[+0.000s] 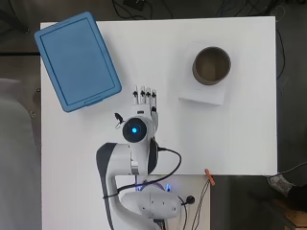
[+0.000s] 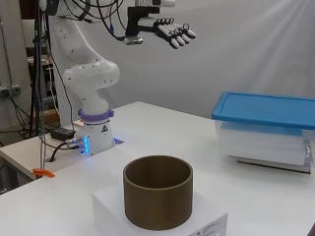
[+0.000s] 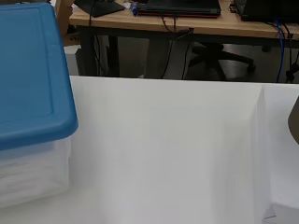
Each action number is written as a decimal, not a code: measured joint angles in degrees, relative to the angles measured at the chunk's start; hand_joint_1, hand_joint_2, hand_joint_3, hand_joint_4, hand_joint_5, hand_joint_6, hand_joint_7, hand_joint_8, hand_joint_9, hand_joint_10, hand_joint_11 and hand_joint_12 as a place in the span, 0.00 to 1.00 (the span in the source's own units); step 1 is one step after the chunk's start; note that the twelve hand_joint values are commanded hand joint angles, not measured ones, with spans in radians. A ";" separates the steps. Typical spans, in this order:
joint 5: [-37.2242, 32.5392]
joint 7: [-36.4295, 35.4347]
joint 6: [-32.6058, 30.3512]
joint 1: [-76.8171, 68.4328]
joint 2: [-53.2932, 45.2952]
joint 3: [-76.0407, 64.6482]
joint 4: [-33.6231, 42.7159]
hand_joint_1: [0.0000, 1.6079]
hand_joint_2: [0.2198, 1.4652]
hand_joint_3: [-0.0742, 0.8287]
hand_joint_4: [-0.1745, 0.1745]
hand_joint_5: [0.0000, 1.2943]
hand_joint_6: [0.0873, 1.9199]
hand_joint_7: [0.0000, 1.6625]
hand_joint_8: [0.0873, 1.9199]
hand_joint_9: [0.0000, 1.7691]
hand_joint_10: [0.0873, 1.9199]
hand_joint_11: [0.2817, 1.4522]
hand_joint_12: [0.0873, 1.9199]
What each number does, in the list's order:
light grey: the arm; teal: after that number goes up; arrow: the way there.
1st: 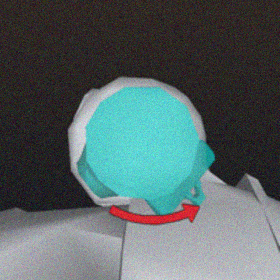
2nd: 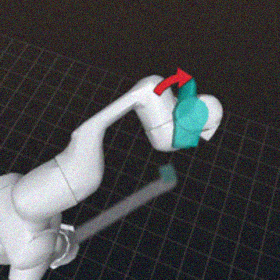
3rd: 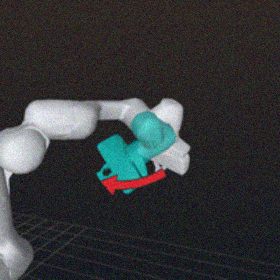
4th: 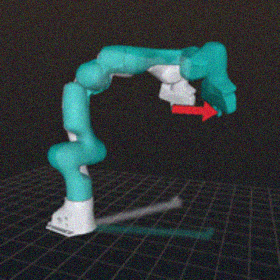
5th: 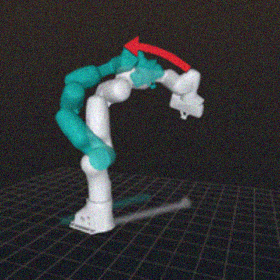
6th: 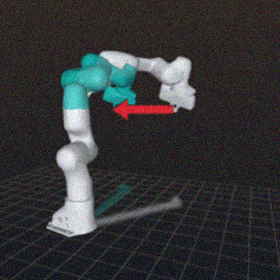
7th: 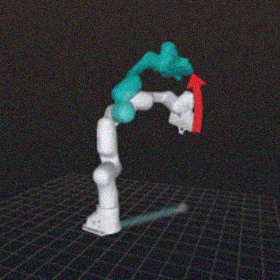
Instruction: Teleoperate dual arm-hand system to remove items from a box
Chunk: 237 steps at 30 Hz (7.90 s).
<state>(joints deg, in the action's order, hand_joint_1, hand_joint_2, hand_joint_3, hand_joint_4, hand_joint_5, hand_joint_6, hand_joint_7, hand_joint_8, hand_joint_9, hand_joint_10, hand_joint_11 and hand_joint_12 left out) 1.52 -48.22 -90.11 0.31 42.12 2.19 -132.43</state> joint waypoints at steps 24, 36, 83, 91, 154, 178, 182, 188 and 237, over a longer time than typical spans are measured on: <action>3.60 1.68 -18.12 -4.44 -17.36 17.32 -6.17 0.06 0.55 0.09 0.33 0.01 0.00 0.04 0.00 0.13 0.00 0.12 0.00; 27.77 15.60 -26.17 -3.91 -23.13 24.82 -11.43 0.17 0.51 0.06 0.25 0.00 0.00 0.00 0.00 0.05 0.00 0.07 0.00; 36.04 7.78 -24.42 -8.69 -31.07 26.03 13.77 0.27 0.79 0.08 0.59 0.41 0.19 0.40 0.21 0.41 0.24 0.22 0.16; 4.96 4.16 -13.76 -8.62 -35.19 20.53 19.29 0.19 0.72 0.08 0.58 0.42 0.00 0.44 0.00 0.45 0.00 0.33 0.00; -34.96 -26.29 4.15 91.40 1.91 91.96 39.09 0.58 0.80 0.08 1.00 0.61 0.66 0.58 1.00 0.67 1.00 0.53 0.98; -8.35 -22.15 -9.48 72.18 -29.88 51.12 21.98 0.60 0.77 0.08 1.00 0.65 0.60 0.71 1.00 0.84 1.00 0.75 1.00; -0.96 -20.83 -9.81 66.53 -41.20 45.53 24.26 0.60 0.77 0.08 1.00 0.66 0.59 0.69 1.00 0.83 1.00 0.74 1.00; 3.85 -14.33 -8.69 64.36 -44.91 41.31 32.61 0.60 0.77 0.08 1.00 0.66 0.60 0.66 1.00 0.80 1.00 0.71 0.99; 7.32 -6.25 -3.39 29.61 -25.31 27.50 29.95 0.05 0.48 0.09 0.56 0.10 0.00 0.13 0.00 0.20 0.00 0.15 0.00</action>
<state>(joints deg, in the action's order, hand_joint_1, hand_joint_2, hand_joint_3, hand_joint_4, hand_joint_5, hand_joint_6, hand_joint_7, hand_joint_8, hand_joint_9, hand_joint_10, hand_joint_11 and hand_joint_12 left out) 8.84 -54.47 -93.50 29.92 16.82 29.69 -102.49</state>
